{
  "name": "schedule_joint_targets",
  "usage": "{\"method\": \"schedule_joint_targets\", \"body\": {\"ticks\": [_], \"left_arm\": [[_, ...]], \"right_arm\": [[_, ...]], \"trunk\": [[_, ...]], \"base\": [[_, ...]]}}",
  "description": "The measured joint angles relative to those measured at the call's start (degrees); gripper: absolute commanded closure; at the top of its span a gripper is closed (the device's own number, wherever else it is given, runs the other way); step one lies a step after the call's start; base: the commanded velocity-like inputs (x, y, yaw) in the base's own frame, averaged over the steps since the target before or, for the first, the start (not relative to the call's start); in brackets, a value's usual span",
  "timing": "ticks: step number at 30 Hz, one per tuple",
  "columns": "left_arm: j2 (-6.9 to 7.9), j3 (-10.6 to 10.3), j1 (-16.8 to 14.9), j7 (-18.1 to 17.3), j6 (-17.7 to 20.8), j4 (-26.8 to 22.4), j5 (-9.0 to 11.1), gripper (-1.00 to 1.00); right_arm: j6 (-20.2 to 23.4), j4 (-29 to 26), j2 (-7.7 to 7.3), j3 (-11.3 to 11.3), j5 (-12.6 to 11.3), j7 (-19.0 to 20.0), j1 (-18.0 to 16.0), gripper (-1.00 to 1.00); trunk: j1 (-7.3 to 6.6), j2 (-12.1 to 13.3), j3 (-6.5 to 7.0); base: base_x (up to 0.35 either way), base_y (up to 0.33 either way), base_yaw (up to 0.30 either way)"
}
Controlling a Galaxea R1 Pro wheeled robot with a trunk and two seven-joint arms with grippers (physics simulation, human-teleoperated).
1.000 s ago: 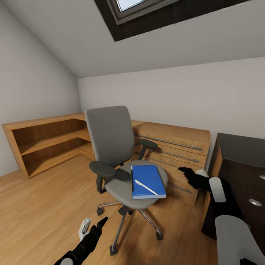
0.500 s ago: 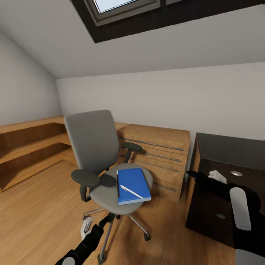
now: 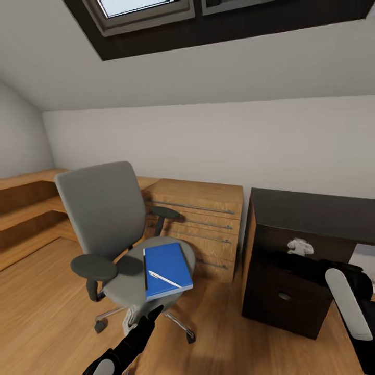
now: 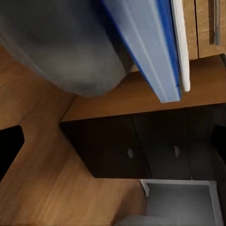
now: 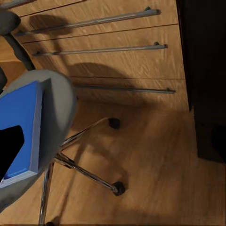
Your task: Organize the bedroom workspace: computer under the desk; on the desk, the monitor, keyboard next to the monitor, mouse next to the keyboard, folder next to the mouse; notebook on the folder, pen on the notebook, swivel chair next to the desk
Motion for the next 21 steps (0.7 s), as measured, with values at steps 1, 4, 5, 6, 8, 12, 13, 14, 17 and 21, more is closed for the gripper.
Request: {"method": "schedule_joint_targets", "body": {"ticks": [1,4,5,6,8,12,13,14,17,21], "left_arm": [[-0.12,-0.04,-0.06,0.09,0.09,0.01,0.0,-1.0],[-0.23,-0.08,-0.12,0.24,0.69,0.02,0.02,-1.0],[-0.29,-0.09,-0.18,0.63,1.24,0.02,0.04,-1.0],[-0.32,-0.1,-0.22,0.86,1.5,0.03,0.05,-1.0],[-0.36,-0.11,-0.27,1.32,1.87,0.03,0.06,-1.0],[-0.43,-0.19,-0.33,1.93,2.31,0.04,0.08,-1.0],[-0.45,-0.27,-0.34,1.99,2.36,0.04,0.08,-1.0],[-0.46,-0.38,-0.34,2.04,2.39,0.04,0.08,-1.0],[-0.52,-1.05,-0.41,2.24,2.38,0.05,0.0,-1.0],[-0.57,-1.27,-0.44,2.52,2.3,0.05,-0.12,-1.0]], "right_arm": [[-0.01,-0.03,-1.89,0.42,-0.09,1.52,0.03,-1.0],[-0.01,-0.06,-5.34,0.82,-0.39,3.96,0.25,-1.0],[-0.01,-0.07,-7.41,1.04,-0.48,5.57,0.74,-1.0],[-0.01,-0.08,-8.29,1.21,-0.64,6.42,1.17,-1.0],[0.0,-0.09,-9.46,1.91,-0.67,7.87,2.52,-1.0],[0.01,-0.09,-10.87,5.1,-0.64,9.65,6.33,-1.0],[0.01,-0.09,-11.0,5.66,-0.63,9.81,6.8,-1.0],[0.01,-0.09,-11.12,6.13,-0.62,9.93,7.19,-1.0],[0.08,-0.1,-11.58,7.52,-0.53,10.44,8.83,-1.0],[0.07,-0.1,-11.71,7.44,-0.45,10.66,12.88,-1.0]], "trunk": [[-0.22,0.4,0.18],[-0.88,1.6,0.71],[-1.1,2.0,0.89],[-1.32,2.41,1.07],[-1.76,3.21,1.43],[-2.64,4.81,2.13],[-2.86,5.21,2.31],[-3.07,5.62,2.48],[-3.73,6.82,2.99],[-4.61,8.42,3.7]], "base": [[0.0,0.0,-0.288],[0.0,0.0,-0.288],[0.0,0.0,-0.288],[0.0,0.0,-0.288],[0.0,0.0,-0.288],[0.0,0.0,-0.288],[0.0,0.0,-0.288],[0.0,0.0,-0.288],[0.0,0.0,-0.288],[0.0,0.0,-0.288]]}}
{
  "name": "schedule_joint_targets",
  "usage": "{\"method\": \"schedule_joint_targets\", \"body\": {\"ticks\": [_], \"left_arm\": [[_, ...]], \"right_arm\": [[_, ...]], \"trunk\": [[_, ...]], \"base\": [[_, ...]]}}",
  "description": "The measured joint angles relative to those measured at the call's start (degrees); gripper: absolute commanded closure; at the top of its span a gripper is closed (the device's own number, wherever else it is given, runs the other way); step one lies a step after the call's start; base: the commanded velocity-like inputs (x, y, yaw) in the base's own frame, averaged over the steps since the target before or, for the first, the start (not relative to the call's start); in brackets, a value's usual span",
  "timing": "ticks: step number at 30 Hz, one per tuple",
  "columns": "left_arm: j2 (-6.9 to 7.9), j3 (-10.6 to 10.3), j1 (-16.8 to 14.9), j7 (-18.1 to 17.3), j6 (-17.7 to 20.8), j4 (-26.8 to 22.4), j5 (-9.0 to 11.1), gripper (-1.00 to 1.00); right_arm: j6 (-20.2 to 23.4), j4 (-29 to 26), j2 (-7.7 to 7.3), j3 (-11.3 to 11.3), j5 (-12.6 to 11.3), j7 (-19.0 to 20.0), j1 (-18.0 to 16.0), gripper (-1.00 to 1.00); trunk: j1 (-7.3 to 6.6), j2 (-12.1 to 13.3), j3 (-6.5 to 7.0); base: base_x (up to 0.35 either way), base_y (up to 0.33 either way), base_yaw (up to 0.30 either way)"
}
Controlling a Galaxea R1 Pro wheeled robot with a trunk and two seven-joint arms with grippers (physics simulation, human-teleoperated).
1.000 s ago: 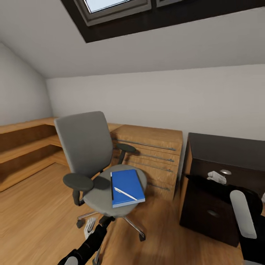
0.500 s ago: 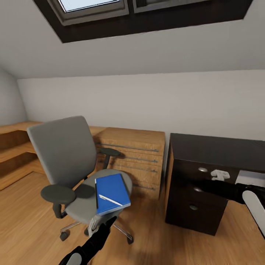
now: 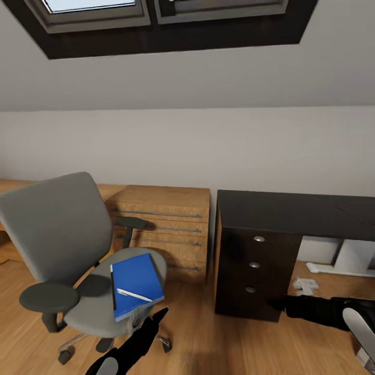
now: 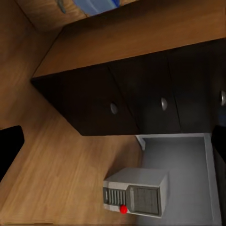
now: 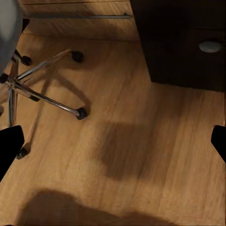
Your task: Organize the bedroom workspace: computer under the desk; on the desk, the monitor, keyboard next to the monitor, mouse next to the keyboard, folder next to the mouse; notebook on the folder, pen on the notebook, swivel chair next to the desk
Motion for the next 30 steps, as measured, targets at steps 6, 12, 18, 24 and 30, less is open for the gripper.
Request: {"method": "schedule_joint_targets", "body": {"ticks": [6,12,18,24,30], "left_arm": [[-0.24,-0.08,-0.2,2.07,-0.01,0.0,-0.86,-1.0],[-0.82,-0.07,-0.32,3.19,0.0,-0.03,-3.02,-1.0],[-0.95,-0.08,-0.34,3.35,0.0,-0.02,-3.39,-1.0],[-0.98,-0.08,-0.37,3.42,0.0,-0.01,-3.5,-1.0],[-0.99,-0.09,-0.41,3.48,0.0,0.0,-3.57,-1.0]], "right_arm": [[-0.04,0.0,-0.28,-0.45,0.13,0.04,6.55,-1.0],[-12.92,0.11,-0.72,-0.77,4.0,0.28,17.65,-1.0],[-25.6,2.43,-0.42,-0.67,12.0,0.62,24.93,-1.0],[-35.67,11.51,-0.41,-0.6,18.5,2.92,27.7,-1.0],[-42.81,17.56,-0.33,-0.59,23.53,6.79,28.16,-1.0]], "trunk": [[-1.32,2.41,1.07],[-2.64,4.81,2.13],[-3.96,7.22,3.21],[-5.28,9.62,4.29],[-6.6,12.03,5.37]], "base": [[0.0,0.0,-0.291],[0.0,0.0,-0.292],[0.0,0.0,-0.293],[0.0,0.0,-0.293],[0.0,0.0,-0.293]]}}
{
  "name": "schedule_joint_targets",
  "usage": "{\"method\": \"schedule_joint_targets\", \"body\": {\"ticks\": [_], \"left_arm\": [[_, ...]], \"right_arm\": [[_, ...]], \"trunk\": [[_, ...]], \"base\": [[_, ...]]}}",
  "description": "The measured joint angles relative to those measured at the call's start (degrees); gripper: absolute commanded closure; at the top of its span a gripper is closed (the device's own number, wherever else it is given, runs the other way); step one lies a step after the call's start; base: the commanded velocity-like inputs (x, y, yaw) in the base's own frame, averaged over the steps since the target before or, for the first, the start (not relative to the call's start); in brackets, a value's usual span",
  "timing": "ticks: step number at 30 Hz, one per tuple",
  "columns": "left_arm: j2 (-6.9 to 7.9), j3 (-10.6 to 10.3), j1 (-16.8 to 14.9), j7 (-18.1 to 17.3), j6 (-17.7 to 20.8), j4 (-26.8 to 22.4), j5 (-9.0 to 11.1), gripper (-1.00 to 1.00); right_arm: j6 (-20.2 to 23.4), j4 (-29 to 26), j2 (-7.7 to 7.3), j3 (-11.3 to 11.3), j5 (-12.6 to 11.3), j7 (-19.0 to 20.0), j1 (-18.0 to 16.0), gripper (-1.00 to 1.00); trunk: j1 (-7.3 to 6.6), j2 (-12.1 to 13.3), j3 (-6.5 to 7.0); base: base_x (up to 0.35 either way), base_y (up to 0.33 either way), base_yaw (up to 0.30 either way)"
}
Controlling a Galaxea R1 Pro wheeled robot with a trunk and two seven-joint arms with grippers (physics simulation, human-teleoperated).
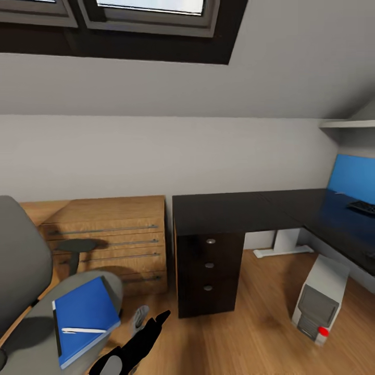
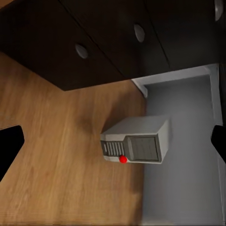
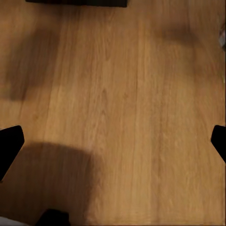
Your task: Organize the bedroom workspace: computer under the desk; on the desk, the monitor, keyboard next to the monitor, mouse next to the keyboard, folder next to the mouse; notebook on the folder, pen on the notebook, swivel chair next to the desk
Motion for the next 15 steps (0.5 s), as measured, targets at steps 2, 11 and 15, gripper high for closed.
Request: {"method": "schedule_joint_targets", "body": {"ticks": [2,11,15], "left_arm": [[0.0,0.0,-0.01,0.0,0.0,0.03,-0.02,-1.0],[0.0,0.0,-0.19,0.01,0.03,0.07,-0.04,-1.0],[-0.05,0.0,-0.23,0.01,0.01,0.4,-0.04,-1.0]], "right_arm": [[-0.98,0.95,0.07,0.0,0.69,0.31,0.03,-1.0],[-2.49,2.95,0.31,0.0,1.9,0.77,0.07,-1.0],[-2.35,3.05,0.41,-0.01,1.96,0.79,0.03,-1.0]], "trunk": [[-0.44,0.8,0.36],[-2.42,4.41,1.98],[-3.3,6.02,2.69]], "base": [[0.0,0.0,-0.293],[0.0,0.0,-0.293],[0.0,0.0,-0.293]]}}
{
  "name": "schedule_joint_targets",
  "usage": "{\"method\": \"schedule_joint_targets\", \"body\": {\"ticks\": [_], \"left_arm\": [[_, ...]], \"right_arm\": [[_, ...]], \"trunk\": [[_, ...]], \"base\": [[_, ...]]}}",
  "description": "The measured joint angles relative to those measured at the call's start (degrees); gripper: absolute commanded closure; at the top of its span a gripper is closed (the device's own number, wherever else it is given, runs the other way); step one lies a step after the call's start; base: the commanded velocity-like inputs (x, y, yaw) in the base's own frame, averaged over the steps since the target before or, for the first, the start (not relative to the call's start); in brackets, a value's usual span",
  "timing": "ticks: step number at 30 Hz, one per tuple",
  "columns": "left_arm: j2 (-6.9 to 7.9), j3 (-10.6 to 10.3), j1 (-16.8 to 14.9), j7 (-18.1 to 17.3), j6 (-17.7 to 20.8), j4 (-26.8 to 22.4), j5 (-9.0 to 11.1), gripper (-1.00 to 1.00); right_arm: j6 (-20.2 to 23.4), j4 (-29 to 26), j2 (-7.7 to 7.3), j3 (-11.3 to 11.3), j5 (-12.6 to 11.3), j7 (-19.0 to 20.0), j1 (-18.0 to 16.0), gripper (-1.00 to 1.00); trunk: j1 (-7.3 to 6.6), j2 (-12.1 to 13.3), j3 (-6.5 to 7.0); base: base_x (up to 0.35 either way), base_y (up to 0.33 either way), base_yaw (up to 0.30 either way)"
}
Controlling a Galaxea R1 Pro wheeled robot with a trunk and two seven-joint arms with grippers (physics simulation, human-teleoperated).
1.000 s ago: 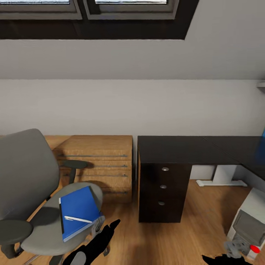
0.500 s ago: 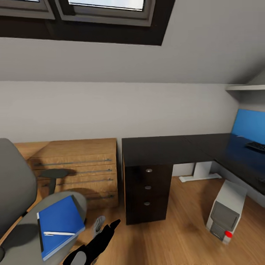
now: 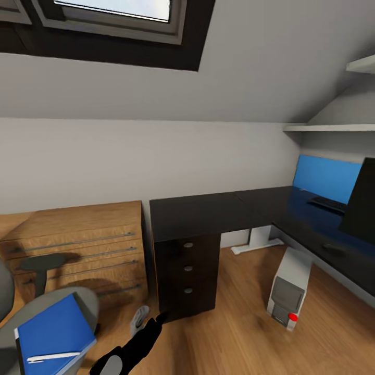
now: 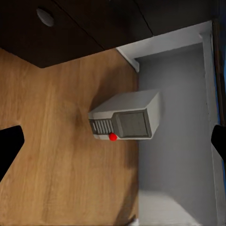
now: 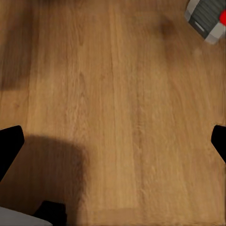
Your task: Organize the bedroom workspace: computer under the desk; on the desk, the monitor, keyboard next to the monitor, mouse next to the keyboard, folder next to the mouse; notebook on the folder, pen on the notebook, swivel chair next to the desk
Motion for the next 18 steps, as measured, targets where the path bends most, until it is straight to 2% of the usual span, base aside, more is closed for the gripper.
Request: {"method": "schedule_joint_targets", "body": {"ticks": [18], "left_arm": [[-0.55,0.0,-0.06,0.03,-0.2,0.97,0.06,-1.0]], "right_arm": [[0.48,0.04,0.01,-0.18,-0.38,-0.01,-0.04,-1.0]], "trunk": [[-3.95,7.22,3.23]], "base": [[0.0,0.0,-0.295]]}}
